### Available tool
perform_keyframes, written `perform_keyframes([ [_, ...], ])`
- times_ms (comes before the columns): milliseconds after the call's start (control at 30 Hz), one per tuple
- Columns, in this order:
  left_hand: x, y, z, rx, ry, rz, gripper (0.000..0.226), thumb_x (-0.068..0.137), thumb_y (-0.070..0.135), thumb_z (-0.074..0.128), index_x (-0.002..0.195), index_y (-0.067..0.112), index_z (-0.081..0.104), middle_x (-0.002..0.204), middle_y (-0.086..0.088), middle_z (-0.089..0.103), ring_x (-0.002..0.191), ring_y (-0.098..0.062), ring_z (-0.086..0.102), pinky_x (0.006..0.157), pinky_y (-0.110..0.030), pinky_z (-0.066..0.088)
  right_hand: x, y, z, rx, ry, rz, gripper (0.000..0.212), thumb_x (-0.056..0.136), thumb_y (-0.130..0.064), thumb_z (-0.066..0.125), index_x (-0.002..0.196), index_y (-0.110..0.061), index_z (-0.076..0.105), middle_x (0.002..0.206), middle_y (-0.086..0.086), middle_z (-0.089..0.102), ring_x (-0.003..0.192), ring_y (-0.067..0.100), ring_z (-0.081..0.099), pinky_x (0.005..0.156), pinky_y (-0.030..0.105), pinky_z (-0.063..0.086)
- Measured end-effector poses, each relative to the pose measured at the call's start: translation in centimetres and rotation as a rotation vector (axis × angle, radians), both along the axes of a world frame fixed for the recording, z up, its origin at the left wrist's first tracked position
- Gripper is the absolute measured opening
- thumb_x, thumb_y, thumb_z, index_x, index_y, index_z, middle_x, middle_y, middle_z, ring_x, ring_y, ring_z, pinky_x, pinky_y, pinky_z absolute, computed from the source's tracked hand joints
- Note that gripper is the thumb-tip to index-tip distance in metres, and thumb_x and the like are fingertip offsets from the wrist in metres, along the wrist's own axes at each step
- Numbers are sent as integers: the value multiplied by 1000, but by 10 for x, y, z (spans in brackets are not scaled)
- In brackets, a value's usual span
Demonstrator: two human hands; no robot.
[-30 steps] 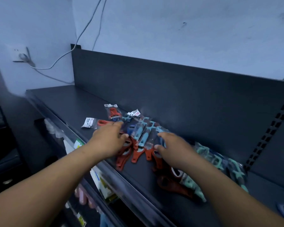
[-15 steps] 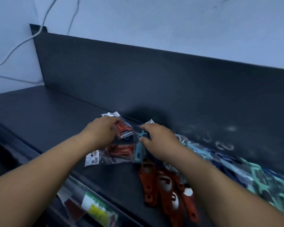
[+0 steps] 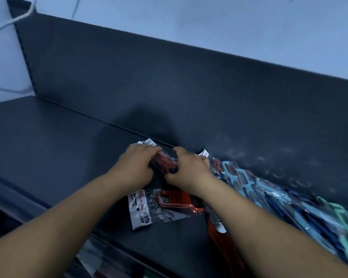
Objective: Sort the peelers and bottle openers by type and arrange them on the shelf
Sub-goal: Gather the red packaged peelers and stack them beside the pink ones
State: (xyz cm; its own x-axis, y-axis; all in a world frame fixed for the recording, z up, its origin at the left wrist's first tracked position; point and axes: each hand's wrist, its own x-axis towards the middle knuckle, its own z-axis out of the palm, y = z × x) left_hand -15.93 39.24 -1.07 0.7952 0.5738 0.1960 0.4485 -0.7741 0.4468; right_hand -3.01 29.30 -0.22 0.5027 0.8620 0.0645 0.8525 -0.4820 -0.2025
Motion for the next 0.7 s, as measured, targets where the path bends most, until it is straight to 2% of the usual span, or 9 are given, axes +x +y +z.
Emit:
perform_keyframes([
  [67, -1, 0, 0, 119, 105, 17, 67, 80, 17, 57, 142, 34, 38, 154, 5, 29, 145, -23, 13, 115, -40, 14, 1, -6, 8, 81, 148, 49, 79, 72, -43, 69, 140, -25, 35, 115, -2, 65, 111, 21, 57, 103, 37, 38],
  [133, -2, 0, 2, 232, 101, 16, 49, 86, 25, 55, 133, 37, 49, 151, 7, 34, 146, -22, 9, 112, -43, 7, 1, -15, 16, 191, 391, 112, 78, 74, -37, 75, 141, -26, 37, 110, -8, 64, 100, 11, 61, 91, 27, 48],
  [200, -4, 0, 8, 329, 26, 49, 24, 92, 28, 49, 112, 34, 61, 133, 12, 54, 144, -18, 20, 109, -44, 5, 1, -26, 23, 306, 537, 126, 73, 79, -36, 74, 142, -28, 37, 118, -11, 59, 104, 3, 55, 86, 17, 43],
  [267, -9, 3, 15, 322, -51, 135, 16, 95, 30, 46, 95, 29, 62, 106, 11, 64, 129, -14, 42, 107, -44, 6, 3, -37, 25, 410, 553, 85, 60, 83, -39, 69, 137, -30, 42, 122, -13, 55, 113, 4, 52, 90, 20, 39],
  [367, -18, 8, 30, 132, -161, 236, 22, 96, 33, 47, 76, 25, 52, 74, 8, 61, 86, -17, 58, 100, -39, 25, 2, -50, 20, 321, 405, 120, 36, 83, -36, 71, 116, -30, 57, 110, -14, 61, 107, 7, 58, 94, 27, 45],
  [433, -21, 10, 37, -141, -257, 243, 26, 94, 30, 53, 69, 21, 51, 65, 6, 58, 69, -19, 56, 79, -35, 41, -4, -55, 19, 108, 319, 215, 41, 80, -32, 73, 119, -30, 59, 114, -14, 63, 109, 6, 58, 96, 25, 45],
  [500, -22, 7, 40, -440, -370, 222, 22, 91, 22, 58, 70, 17, 57, 65, 1, 61, 62, -19, 56, 65, -32, 45, -10, -55, 17, -58, 206, 303, 50, 79, -30, 73, 127, -28, 57, 121, -9, 61, 112, 8, 56, 95, 24, 44],
  [567, -22, 2, 40, -647, -418, 214, 15, 91, 16, 60, 77, 13, 64, 73, -6, 69, 64, -20, 61, 67, -32, 50, -14, -52, 13, -123, 105, 340, 54, 80, -30, 70, 132, -31, 54, 124, -1, 57, 117, 14, 50, 99, 27, 41],
  [700, -24, -7, 39, -863, -453, 199, 20, 93, 11, 57, 74, 13, 63, 62, -4, 70, 52, -15, 65, 57, -27, 52, -16, -47, 3, -107, -41, 384, 54, 81, -29, 65, 133, -30, 50, 123, 0, 59, 120, 19, 43, 105, 31, 31],
])
